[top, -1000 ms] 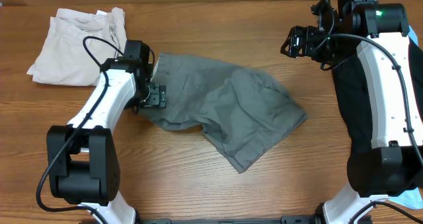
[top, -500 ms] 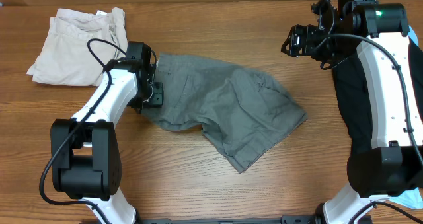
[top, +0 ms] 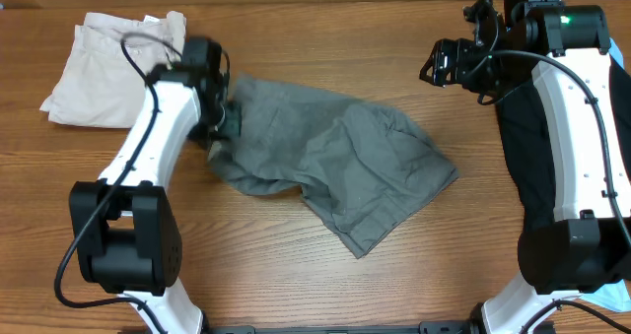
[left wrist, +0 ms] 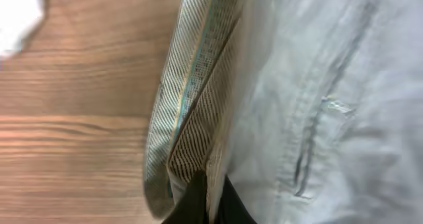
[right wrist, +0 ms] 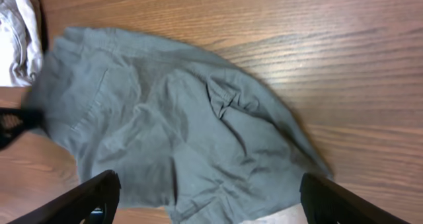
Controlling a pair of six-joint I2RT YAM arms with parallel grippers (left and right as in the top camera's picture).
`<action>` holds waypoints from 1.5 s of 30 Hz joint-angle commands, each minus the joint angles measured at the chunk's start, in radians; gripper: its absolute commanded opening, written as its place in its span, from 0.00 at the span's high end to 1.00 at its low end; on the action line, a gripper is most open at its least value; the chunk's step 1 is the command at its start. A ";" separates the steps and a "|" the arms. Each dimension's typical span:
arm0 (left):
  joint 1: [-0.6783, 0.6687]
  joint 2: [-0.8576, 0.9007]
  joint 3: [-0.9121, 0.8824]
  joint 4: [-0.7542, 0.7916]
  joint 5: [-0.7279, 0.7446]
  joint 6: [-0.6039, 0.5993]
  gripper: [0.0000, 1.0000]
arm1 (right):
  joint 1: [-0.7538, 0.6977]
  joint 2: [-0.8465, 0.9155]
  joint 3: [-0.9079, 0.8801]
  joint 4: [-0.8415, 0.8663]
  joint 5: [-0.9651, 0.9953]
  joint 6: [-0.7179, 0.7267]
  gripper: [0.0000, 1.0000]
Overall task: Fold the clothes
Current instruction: 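Grasp the grey shorts waistband edge with the left gripper, then grasp the other waistband corner of the shorts with the right gripper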
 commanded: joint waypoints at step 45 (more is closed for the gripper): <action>-0.032 -0.004 0.615 0.105 0.200 -0.222 0.96 | 0.648 0.000 -0.483 0.790 0.130 0.141 0.21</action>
